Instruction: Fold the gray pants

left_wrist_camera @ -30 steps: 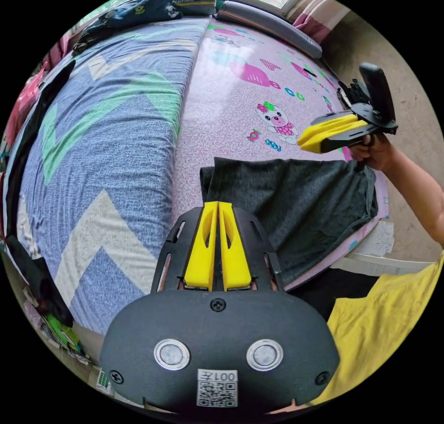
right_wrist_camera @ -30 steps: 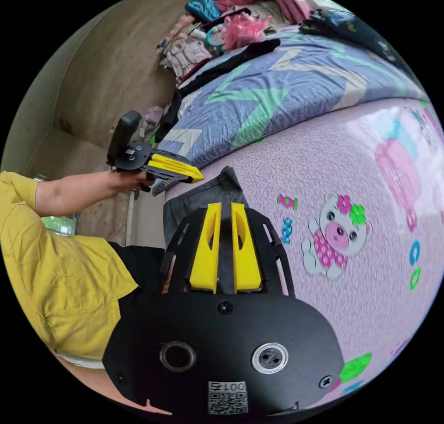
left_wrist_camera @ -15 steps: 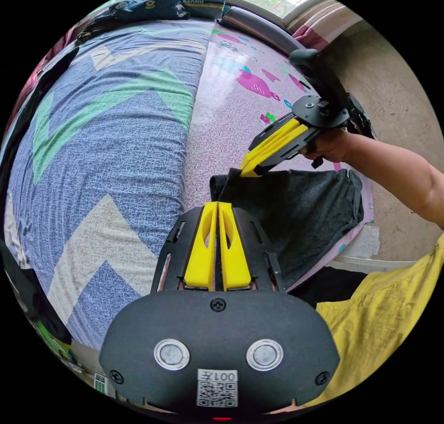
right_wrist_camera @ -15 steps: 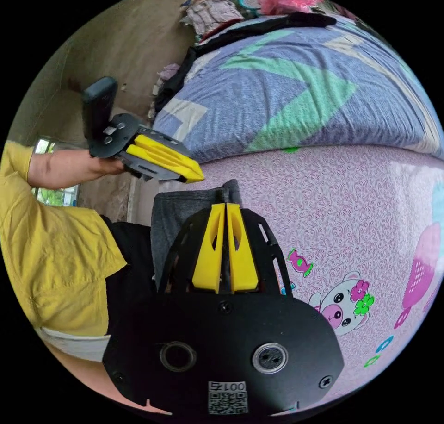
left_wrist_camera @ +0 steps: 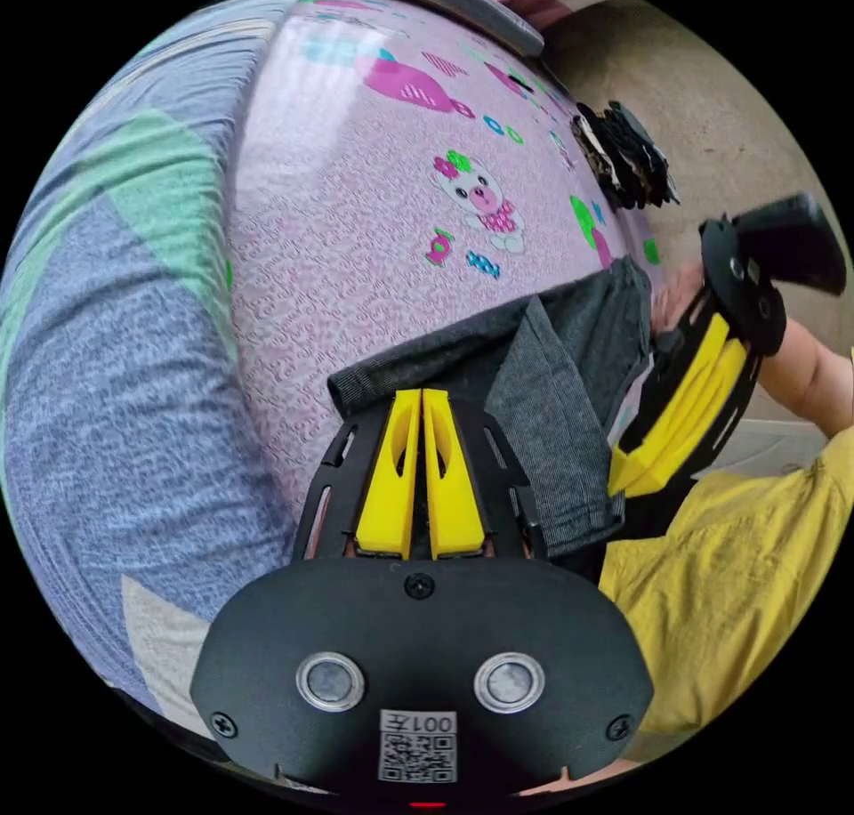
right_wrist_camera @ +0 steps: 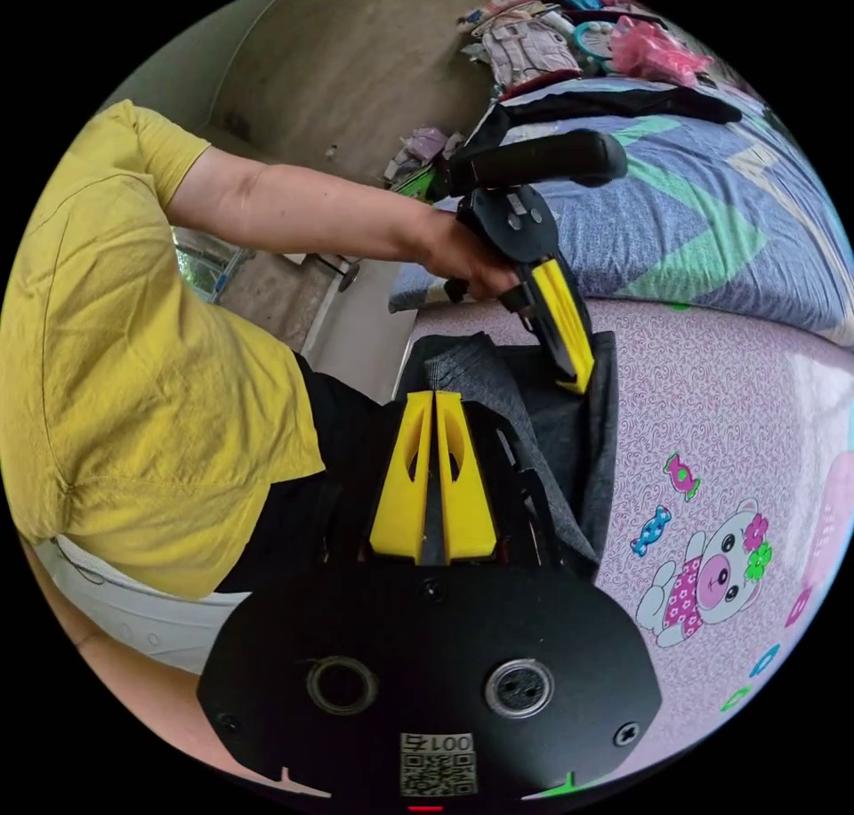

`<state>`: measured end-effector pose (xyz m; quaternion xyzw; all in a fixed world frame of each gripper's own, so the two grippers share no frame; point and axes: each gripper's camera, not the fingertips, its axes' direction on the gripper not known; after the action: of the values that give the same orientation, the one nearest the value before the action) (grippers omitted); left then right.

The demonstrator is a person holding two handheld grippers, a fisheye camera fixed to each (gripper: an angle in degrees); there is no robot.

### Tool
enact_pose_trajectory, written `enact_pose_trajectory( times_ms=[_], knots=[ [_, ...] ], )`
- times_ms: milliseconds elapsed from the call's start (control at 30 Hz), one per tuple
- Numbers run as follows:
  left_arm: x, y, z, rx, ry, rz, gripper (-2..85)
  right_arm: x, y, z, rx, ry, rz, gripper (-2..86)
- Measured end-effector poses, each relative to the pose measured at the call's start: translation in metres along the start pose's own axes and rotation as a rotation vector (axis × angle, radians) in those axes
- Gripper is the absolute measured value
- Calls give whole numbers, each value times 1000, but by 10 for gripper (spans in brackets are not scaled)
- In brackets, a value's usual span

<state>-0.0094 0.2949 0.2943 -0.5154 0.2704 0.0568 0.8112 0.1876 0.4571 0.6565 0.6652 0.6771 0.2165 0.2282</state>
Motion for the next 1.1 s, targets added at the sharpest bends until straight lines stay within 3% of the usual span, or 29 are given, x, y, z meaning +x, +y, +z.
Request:
enact_pose_trajectory(
  times_ms=[233, 400, 567, 733, 1100],
  knots=[
    [-24, -10, -55, 201, -70, -156, -12, 21, -14, -18, 119, 120, 155, 1],
    [-16, 11, -82, 316, -100, -178, -12, 42, -49, -15, 94, 193, 190, 1],
    [11, 22, -71, 308, -115, -104, -12, 32, -83, 7, -26, 245, 142, 1],
    [44, 27, -44, 330, -174, -57, -13, 34, -87, 17, -40, 344, 260, 2],
    [62, 6, 47, 225, -210, -68, -13, 43, -116, 24, -36, 346, 331, 2]
  ],
)
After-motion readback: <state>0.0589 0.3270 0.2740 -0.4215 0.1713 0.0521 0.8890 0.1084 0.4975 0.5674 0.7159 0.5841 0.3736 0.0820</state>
